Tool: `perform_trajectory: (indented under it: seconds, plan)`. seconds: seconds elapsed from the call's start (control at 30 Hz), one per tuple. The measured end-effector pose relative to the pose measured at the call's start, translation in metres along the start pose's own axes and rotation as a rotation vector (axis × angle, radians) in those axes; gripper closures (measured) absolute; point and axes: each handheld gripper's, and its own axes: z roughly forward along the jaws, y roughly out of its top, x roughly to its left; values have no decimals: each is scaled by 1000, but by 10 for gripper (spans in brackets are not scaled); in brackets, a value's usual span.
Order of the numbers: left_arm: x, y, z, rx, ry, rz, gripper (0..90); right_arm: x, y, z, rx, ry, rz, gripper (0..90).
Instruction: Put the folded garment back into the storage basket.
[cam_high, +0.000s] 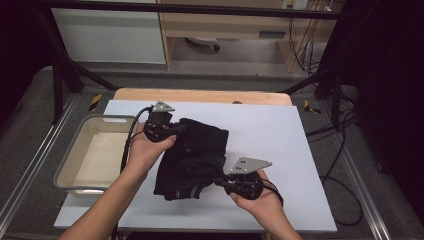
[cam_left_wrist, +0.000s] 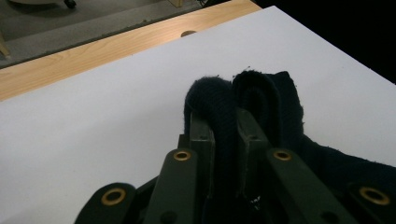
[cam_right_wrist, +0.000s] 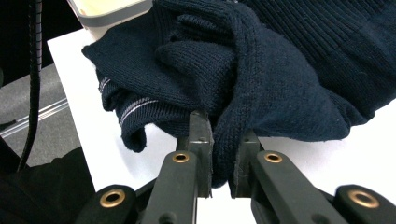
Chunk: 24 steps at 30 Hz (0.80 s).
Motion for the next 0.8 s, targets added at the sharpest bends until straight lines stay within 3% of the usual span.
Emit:
perform_trajectory:
  seconds: [0.47,0.8]
  plan:
    - [8,13,-21,-24,23,13,799,4,21,7,-11,10,-10,825]
    - [23,21,-41,-51,47,4,799,7,48,22,-5,24,-30,825]
